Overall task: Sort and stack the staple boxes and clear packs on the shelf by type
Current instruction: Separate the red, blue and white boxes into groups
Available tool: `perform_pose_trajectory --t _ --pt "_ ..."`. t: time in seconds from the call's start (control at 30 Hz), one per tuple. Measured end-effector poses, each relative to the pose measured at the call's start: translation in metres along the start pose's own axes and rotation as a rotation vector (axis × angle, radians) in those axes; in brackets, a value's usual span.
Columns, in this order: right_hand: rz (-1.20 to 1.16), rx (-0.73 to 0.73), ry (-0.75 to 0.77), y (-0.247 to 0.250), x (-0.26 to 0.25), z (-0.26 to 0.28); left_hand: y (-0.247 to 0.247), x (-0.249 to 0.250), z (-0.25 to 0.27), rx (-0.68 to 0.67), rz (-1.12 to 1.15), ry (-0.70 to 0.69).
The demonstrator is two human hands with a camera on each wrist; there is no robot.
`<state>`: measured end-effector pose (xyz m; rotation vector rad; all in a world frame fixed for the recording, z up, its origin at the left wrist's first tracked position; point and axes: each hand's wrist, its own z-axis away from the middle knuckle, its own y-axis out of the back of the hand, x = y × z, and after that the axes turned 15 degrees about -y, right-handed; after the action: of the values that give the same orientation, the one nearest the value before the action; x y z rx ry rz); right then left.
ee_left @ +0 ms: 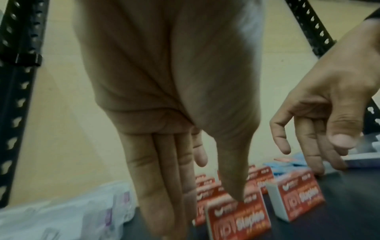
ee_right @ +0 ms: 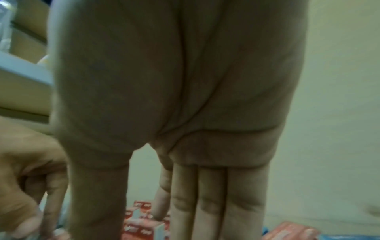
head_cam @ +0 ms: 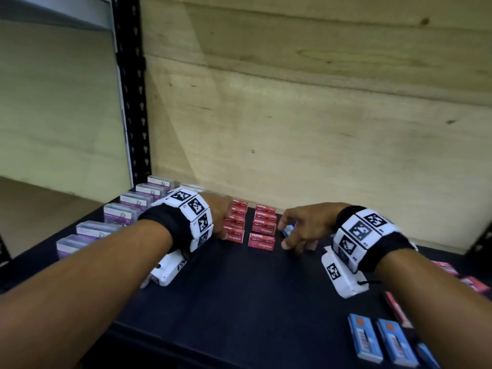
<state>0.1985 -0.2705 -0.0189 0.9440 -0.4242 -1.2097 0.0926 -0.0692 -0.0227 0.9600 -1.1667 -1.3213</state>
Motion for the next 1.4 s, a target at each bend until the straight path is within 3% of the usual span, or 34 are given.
perform_pose_trajectory --t 0.17,0.63,0.9,1.1,1.4 --pt "-0.080 0.123 -0.024 0.025 0.053 0.016 0.027 0.022 -0.005 0.085 -0.038 0.014" --pt "-0.149 0.270 -0.256 0.021 0.190 0.070 0.012 0.143 -0.078 0.029 -0.040 -0.359" --pt "-0.095 0.011 -0.329 -0.012 0.181 0.073 0.005 0.146 -0.129 0.098 -0.082 -0.300" --pt "0.032 -0.061 -0.339 -0.014 0.163 0.058 -0.001 0.133 -0.160 0.120 -0.057 -0.238" --pt "-0.038 -0.093 -0.321 -0.003 0.159 0.044 -0.004 0.131 -0.185 0.129 -0.023 -0.183"
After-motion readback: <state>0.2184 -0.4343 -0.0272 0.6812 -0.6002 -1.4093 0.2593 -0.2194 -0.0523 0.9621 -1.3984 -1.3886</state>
